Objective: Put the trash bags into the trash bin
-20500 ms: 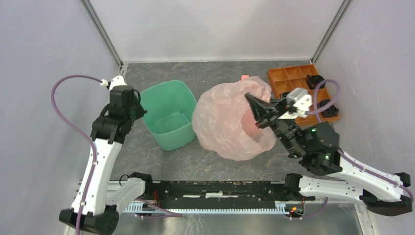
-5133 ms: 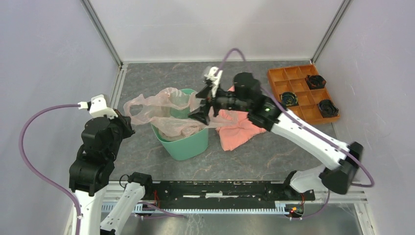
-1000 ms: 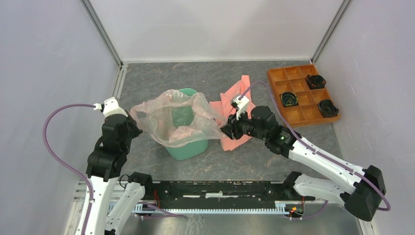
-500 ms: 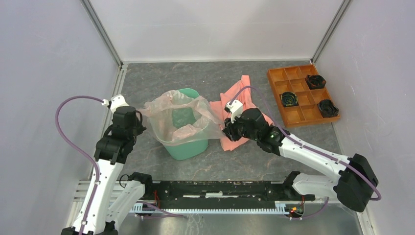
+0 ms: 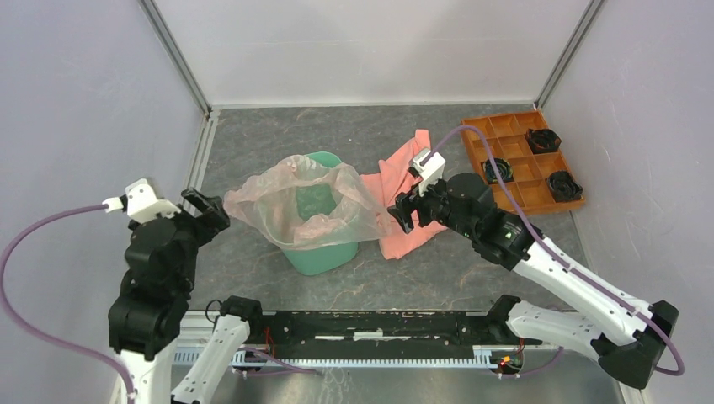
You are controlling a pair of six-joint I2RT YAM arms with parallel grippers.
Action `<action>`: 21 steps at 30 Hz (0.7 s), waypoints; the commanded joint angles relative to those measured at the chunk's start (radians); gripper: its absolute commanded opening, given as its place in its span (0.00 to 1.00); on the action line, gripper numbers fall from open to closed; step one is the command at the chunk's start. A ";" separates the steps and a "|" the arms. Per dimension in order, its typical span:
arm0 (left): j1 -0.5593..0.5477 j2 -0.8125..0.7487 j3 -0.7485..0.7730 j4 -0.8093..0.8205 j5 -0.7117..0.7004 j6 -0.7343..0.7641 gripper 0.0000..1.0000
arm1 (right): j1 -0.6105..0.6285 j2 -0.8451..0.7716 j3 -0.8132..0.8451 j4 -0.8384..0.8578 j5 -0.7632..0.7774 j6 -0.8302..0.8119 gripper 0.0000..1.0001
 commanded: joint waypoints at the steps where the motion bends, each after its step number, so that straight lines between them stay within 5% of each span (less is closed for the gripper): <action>1: 0.002 -0.035 0.021 0.172 0.199 0.233 0.88 | -0.003 -0.009 0.067 0.001 0.022 -0.032 0.89; 3: 0.002 -0.019 -0.003 0.264 0.387 0.363 0.89 | -0.002 -0.008 0.061 0.061 -0.022 -0.011 0.98; 8: 0.000 0.140 0.003 0.317 0.717 0.579 0.96 | -0.003 0.070 0.092 0.194 -0.190 0.045 0.98; 13: -0.042 0.216 -0.076 0.392 0.702 0.665 0.90 | -0.010 0.199 0.199 0.255 -0.218 0.072 0.98; 21: -0.153 0.228 -0.178 0.416 0.475 0.783 0.91 | -0.020 0.301 0.253 0.274 -0.295 0.100 0.98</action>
